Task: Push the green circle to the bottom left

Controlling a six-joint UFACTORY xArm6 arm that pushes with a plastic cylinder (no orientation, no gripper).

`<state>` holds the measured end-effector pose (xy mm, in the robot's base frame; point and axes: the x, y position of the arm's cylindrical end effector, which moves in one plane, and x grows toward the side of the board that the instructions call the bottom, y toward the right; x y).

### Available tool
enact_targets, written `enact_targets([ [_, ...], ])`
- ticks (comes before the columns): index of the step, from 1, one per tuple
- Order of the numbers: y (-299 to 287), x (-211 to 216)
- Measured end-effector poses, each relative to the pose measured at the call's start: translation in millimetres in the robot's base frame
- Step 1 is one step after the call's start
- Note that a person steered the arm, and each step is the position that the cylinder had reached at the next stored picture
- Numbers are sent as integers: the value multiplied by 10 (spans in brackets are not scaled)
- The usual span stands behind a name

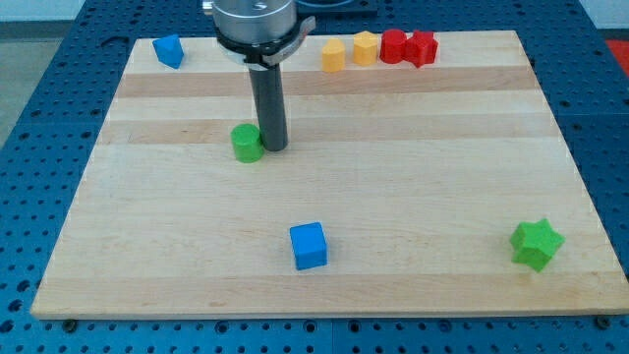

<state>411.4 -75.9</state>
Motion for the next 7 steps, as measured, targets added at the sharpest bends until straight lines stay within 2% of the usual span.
enact_targets([
  [3,-495,-260],
  [4,-739,-138],
  [5,-982,326],
  [6,-1005,380],
  [7,-1005,198],
])
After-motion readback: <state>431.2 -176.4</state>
